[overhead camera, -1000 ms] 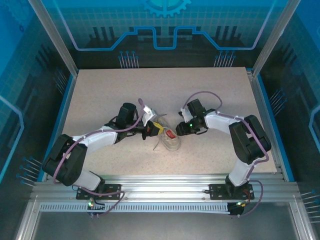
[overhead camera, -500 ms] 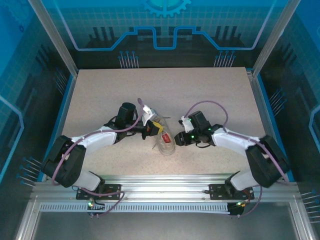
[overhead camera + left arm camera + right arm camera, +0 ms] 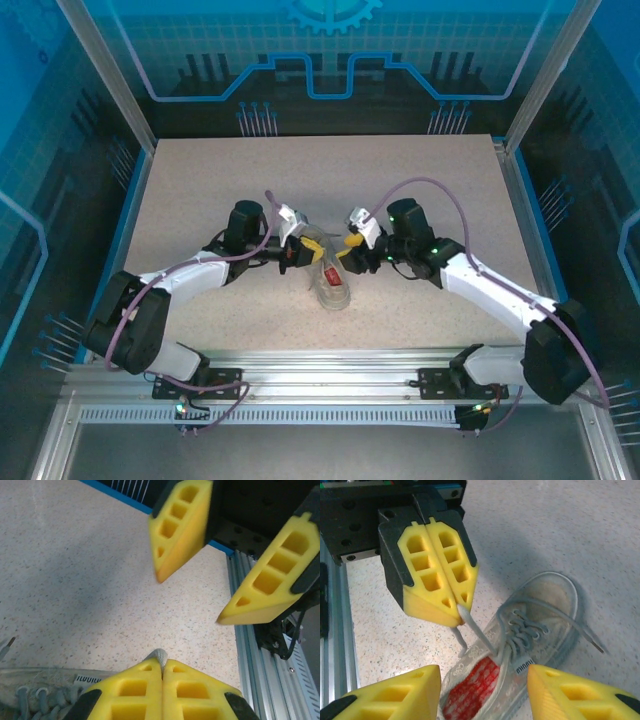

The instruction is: Tie the shoes

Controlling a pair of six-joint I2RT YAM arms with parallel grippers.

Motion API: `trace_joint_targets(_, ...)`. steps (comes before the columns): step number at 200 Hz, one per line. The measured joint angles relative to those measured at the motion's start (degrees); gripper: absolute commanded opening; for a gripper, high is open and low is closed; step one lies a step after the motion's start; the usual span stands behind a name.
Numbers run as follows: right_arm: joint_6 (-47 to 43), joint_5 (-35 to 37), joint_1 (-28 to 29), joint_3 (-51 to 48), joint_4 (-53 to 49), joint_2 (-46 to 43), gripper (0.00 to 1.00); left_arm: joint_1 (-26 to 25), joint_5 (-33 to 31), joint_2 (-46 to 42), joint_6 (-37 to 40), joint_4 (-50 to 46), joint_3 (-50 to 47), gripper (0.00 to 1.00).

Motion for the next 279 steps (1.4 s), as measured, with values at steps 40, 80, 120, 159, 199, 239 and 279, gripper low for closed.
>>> trace_joint_targets(40,-8.2,-4.6,0.0,3.9,-0.5,4.8,0.48,0.1,2.4,0.0,2.9,0.4,-0.3,0.0)
trace_joint_targets(80,-15.0,-7.6,0.0,7.0,-2.8,8.0,0.46,0.4,3.5,0.0,5.9,-1.0,-0.2,0.0)
trace_joint_targets(120,-20.9,-8.7,0.0,9.7,-6.7,10.5,0.44,0.4,4.3,0.1,8.3,-4.1,0.5,0.0)
trace_joint_targets(159,-25.4,-8.8,0.0,12.1,-10.4,12.6,0.43,0.6,4.4,0.2,9.3,-6.0,1.2,0.0)
trace_joint_targets(199,-28.0,-8.8,0.3,12.1,-11.9,13.2,0.42,1.0,4.9,0.6,9.3,-7.0,1.8,0.0)
trace_joint_targets(239,-28.2,-8.8,1.6,13.0,-12.0,14.6,0.35,1.1,5.5,1.3,9.7,-8.1,2.8,0.0)
trace_joint_targets(279,-28.6,-8.3,2.2,13.9,-12.8,15.5,0.0,1.7,5.7,1.9,10.4,-8.9,3.5,0.0)
